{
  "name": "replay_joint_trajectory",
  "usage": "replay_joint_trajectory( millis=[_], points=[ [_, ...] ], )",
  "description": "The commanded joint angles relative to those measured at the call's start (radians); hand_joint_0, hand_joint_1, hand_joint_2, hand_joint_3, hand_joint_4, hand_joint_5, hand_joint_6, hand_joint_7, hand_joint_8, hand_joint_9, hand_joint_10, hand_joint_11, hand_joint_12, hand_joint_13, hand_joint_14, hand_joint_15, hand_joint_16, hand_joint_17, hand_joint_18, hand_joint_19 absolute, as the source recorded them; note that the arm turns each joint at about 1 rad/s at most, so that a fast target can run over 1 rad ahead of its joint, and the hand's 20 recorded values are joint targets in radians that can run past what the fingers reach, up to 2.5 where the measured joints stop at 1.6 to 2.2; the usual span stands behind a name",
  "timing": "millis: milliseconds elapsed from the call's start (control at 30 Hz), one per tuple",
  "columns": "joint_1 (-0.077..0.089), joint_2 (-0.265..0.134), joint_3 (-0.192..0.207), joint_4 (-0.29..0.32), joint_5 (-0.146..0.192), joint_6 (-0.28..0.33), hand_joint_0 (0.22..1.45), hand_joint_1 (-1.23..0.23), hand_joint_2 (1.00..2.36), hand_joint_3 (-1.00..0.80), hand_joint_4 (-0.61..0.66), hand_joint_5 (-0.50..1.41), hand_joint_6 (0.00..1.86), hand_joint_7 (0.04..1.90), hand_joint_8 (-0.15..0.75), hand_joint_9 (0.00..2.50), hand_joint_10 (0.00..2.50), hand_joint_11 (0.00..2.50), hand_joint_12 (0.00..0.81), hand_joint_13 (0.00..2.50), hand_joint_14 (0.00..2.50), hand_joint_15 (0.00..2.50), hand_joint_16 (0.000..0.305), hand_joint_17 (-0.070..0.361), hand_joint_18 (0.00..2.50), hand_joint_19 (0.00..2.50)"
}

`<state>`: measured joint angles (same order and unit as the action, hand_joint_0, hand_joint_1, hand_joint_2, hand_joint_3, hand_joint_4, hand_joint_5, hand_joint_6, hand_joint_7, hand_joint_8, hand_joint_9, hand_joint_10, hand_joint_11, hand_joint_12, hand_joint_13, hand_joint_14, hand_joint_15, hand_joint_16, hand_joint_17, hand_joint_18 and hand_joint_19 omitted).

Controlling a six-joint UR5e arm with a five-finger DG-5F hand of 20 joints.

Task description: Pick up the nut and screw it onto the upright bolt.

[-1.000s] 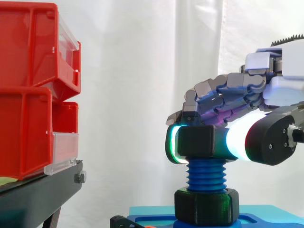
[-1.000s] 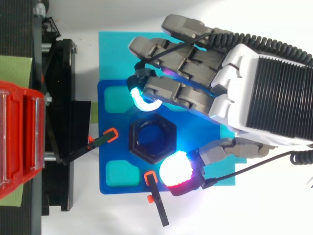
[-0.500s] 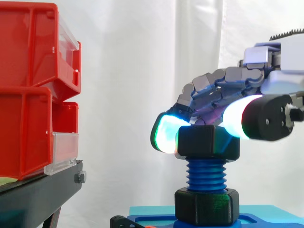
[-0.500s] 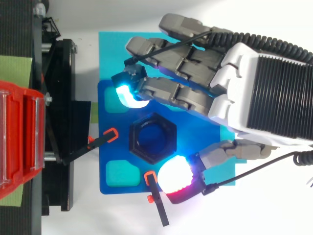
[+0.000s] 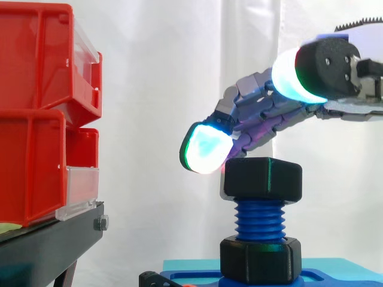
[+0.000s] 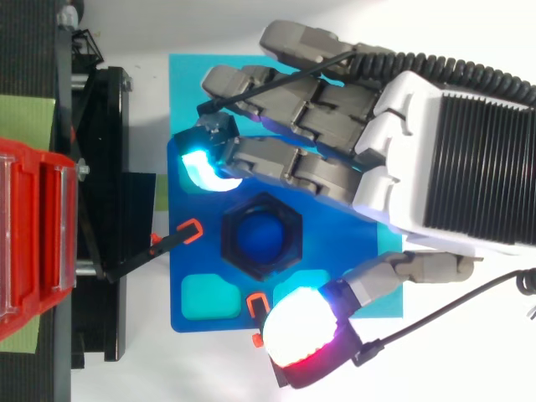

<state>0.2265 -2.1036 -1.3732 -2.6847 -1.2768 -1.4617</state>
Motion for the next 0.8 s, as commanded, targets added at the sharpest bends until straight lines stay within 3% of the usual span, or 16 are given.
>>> replay_joint_trajectory(
  millis=[0, 467, 767],
  points=[
    [0.004, 0.001, 0.019, -0.015, -0.004, 0.000, 0.44, -0.06, 1.00, -0.50, 0.24, -0.21, 0.50, 0.77, 0.305, 0.31, 0.00, 0.00, 0.420, 0.40, 0.00, 0.00, 0.058, 0.132, 0.33, 0.02],
    [0.020, -0.001, 0.028, -0.009, -0.006, 0.001, 0.48, -0.08, 1.00, -0.50, 0.25, -0.19, 0.50, 0.83, 0.297, 0.33, 0.00, 0.00, 0.398, 0.39, 0.00, 0.00, 0.054, 0.121, 0.31, 0.02],
    [0.020, -0.001, 0.028, -0.027, -0.006, 0.006, 0.49, -0.09, 1.00, -0.50, 0.24, -0.18, 0.50, 0.84, 0.293, 0.34, 0.00, 0.00, 0.392, 0.39, 0.00, 0.00, 0.053, 0.118, 0.31, 0.02]
  ],
)
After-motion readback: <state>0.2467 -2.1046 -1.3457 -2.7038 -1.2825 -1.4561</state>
